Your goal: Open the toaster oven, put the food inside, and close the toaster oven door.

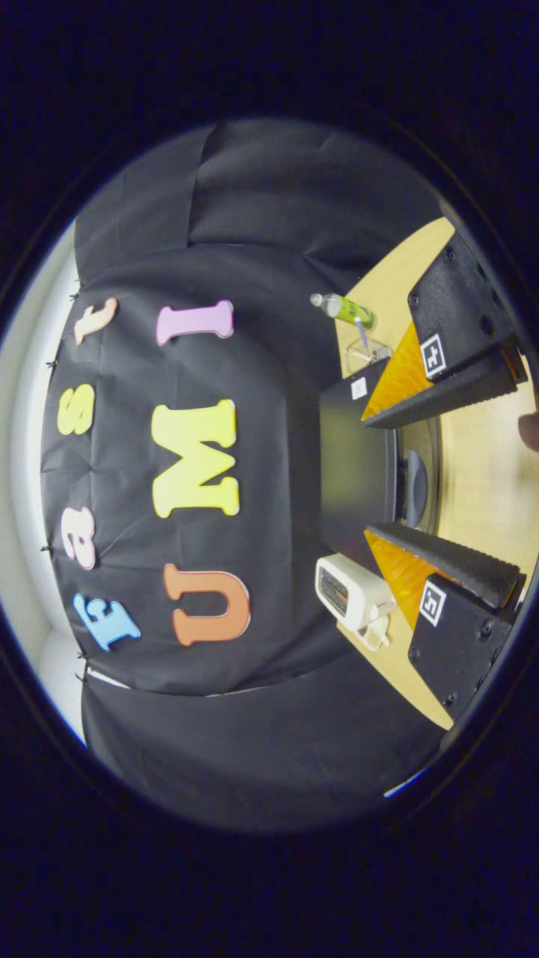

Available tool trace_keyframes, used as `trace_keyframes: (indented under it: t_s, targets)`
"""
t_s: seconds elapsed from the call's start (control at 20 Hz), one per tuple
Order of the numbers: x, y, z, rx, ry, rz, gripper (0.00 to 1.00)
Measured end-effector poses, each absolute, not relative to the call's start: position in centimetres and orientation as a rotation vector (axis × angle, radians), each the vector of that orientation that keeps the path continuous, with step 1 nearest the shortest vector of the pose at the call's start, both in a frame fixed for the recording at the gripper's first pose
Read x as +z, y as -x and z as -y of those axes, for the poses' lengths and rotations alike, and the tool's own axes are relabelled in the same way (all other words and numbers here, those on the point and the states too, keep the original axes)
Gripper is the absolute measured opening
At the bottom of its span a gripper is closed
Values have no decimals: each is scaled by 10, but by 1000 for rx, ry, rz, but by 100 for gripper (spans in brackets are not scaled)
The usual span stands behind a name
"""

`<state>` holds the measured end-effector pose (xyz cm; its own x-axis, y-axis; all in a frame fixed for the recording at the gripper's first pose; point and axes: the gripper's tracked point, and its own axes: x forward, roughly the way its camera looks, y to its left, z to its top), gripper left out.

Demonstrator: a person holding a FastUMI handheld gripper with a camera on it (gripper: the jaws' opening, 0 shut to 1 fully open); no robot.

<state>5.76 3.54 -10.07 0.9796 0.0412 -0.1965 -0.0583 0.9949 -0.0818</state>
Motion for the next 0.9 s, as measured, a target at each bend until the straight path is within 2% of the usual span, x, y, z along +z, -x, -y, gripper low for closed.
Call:
trace_keyframes:
  t_s: [0.15,0.3,0.65,0.9]
  targets:
    - [-57,-29,-28,38,59,-141,83]
    - [-22,-1,-12,0,72,-91,100]
    - [32,67,-9,-8,18,-6,100]
    - [44,83,-9,-13,24,26,100]
